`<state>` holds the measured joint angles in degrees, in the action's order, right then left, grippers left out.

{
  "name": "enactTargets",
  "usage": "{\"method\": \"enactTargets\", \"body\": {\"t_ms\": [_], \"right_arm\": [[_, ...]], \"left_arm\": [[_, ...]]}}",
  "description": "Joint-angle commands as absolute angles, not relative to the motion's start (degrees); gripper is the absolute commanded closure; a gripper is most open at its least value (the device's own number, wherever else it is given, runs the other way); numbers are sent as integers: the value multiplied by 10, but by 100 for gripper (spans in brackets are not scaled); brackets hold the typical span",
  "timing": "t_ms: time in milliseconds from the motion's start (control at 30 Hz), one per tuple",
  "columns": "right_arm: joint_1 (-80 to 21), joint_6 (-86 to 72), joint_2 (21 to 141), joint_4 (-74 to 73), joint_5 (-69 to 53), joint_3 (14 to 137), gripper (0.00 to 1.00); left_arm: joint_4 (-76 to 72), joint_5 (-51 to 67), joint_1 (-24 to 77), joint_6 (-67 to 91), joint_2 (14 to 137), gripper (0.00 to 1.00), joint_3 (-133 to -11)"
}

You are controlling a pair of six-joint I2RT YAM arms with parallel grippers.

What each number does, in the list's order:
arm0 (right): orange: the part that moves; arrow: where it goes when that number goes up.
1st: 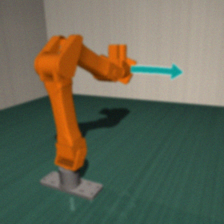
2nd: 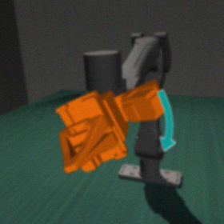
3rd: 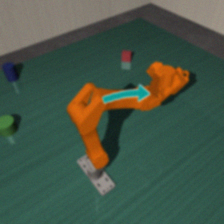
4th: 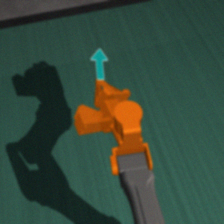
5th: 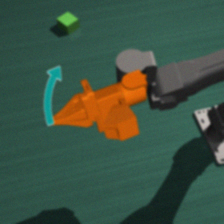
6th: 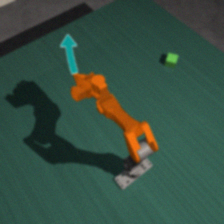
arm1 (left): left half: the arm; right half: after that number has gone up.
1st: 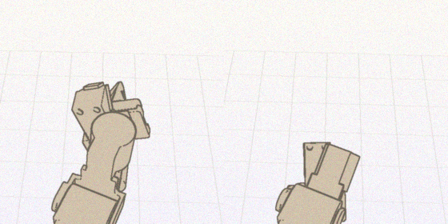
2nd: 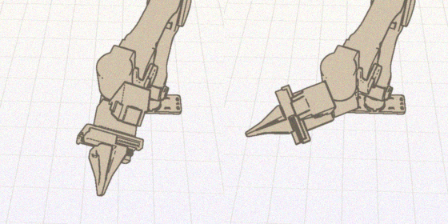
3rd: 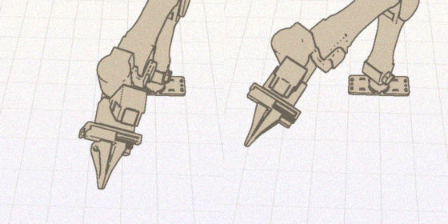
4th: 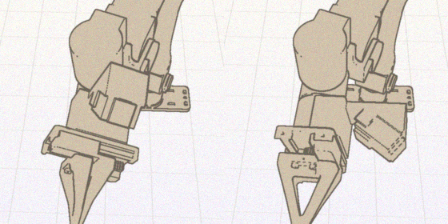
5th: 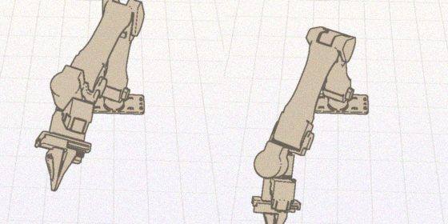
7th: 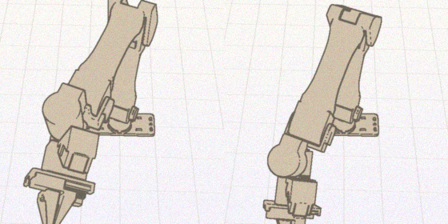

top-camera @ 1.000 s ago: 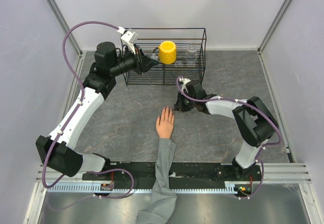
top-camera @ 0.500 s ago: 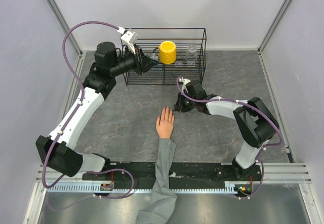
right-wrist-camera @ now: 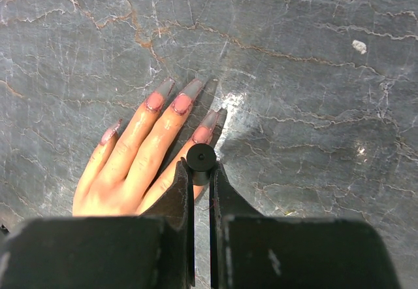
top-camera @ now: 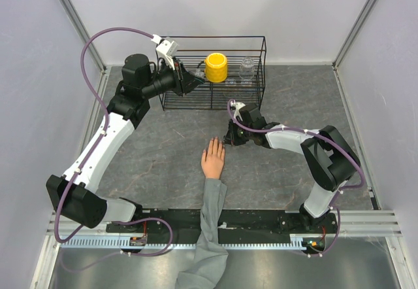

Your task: Paint the nails

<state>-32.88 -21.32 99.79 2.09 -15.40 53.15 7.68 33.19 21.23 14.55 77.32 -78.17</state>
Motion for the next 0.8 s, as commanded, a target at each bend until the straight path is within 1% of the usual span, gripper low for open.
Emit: {"method": "enactTargets", "body": {"t_ms": [0, 533, 767], "right_arm": [[-331, -220, 988, 33, -158, 540, 100], [-318, -221, 1023, 32, -149, 576, 100], [-318, -218, 1002, 28, -150, 552, 100]], "left_arm": [[74, 343, 210, 153, 759, 98, -798], [76, 342, 210, 149, 759, 98, -802], [76, 342, 210, 150, 760, 98, -799]]}}
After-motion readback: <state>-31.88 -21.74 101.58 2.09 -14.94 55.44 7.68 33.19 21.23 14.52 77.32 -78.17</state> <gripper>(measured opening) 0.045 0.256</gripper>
